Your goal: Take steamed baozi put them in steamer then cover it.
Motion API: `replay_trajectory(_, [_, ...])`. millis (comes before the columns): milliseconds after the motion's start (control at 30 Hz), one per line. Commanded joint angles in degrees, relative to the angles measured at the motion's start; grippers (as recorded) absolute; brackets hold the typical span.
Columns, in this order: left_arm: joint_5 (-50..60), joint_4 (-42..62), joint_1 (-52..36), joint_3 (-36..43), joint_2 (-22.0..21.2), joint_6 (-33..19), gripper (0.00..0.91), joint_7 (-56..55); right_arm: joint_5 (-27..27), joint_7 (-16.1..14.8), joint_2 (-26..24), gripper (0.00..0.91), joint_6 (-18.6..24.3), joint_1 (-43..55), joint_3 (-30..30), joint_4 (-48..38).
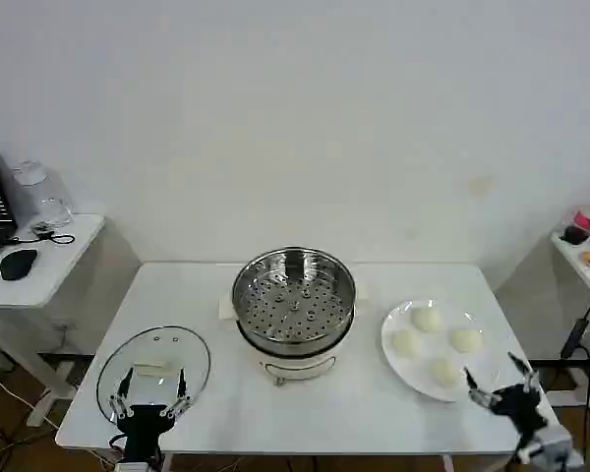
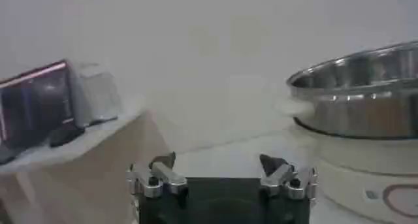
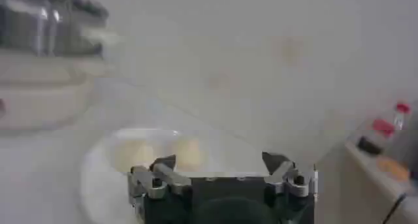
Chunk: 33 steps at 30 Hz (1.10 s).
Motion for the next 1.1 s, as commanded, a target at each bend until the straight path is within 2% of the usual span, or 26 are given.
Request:
replay_trajectory(33, [2.9, -1.4, -2.0, -0.8, 0.8, 1.4, 0.907, 2.9, -16.2, -19.7, -22.1, 0.907, 2.7, 17.2, -5.5, -12.8])
replay_trajectory(67, [2.9, -1.5, -2.2, -0.7, 0.7, 1.3, 0.907, 2.8, -16.2, -19.7, -22.1, 0.907, 2.7, 17.2, -5.5, -12.8])
replay_trajectory(100, [3.0, -1.5, -2.4, -0.7, 0.6, 1.3, 0.907, 2.8, -17.8, -21.8, -24.3, 0.907, 3.9, 21.2, -10.0, -14.7])
replay_trajectory(133, [3.1, -1.4, -2.7, -0.7, 0.4, 1.3, 0.907, 2.8, -18.8, -24.7, -26.5, 0.907, 5.8, 27.2, -17.0, -17.6])
replay_trajectory(167, [3.2, -1.3, -2.9, -0.7, 0.2, 1.4, 0.907, 2.8, -19.1, -26.1, -27.1, 0.907, 7.1, 31.8, -20.5, -19.6])
replay_trajectory(200, [3.2, -1.2, -3.0, -0.7, 0.0, 1.4, 0.907, 2.8, -19.3, -27.3, -27.4, 0.907, 7.8, 34.2, -24.0, -20.8])
replay_trajectory(267, [3.3, -1.1, -3.3, -0.7, -0.4, 1.4, 0.907, 2.8, -19.0, -30.2, -28.4, 0.907, 11.5, 46.2, -34.4, -26.0])
replay_trajectory(333, [3.4, -1.1, -3.3, -0.8, -0.5, 1.4, 0.907, 2.9, -18.9, -32.2, -28.7, 0.907, 14.3, 51.8, -40.7, -29.4])
replay_trajectory(367, [3.4, -1.2, -3.3, -0.9, -0.6, 1.3, 0.907, 2.9, -18.4, -33.3, -29.0, 0.907, 15.2, 55.1, -45.9, -30.5])
replay_trajectory(400, [3.4, -1.2, -3.4, -0.9, -0.7, 1.4, 0.907, 3.0, -17.9, -33.8, -29.1, 0.907, 15.3, 56.9, -47.1, -31.1])
replay_trajectory(500, [3.3, -0.9, -3.9, -1.4, -0.7, 1.4, 0.907, 3.0, -14.9, -36.0, -28.3, 0.907, 15.7, 65.1, -58.0, -33.9])
replay_trajectory(567, [3.3, -0.6, -4.4, -1.6, -0.6, 1.4, 0.907, 3.1, -9.6, -36.2, -27.1, 0.907, 15.1, 71.7, -66.4, -36.0])
replay_trajectory(633, [3.3, -0.7, -4.7, -1.7, -0.7, 1.5, 0.907, 3.1, -6.6, -36.8, -25.4, 0.907, 14.5, 75.3, -72.3, -37.8])
replay_trajectory(800, [3.2, -1.4, -5.2, -1.8, -0.8, 1.8, 0.907, 3.2, -7.0, -37.9, -18.9, 0.907, 14.4, 82.3, -81.5, -45.7])
replay_trajectory(967, [3.0, -1.9, -5.0, -2.6, -0.9, 1.8, 0.907, 3.3, -6.7, -38.9, -13.8, 0.907, 13.3, 84.5, -85.8, -52.1])
replay_trajectory(1100, [2.8, -2.4, -4.6, -3.2, -0.9, 1.7, 0.907, 3.5, -6.8, -37.9, -9.7, 0.907, 13.0, 84.7, -86.3, -56.5])
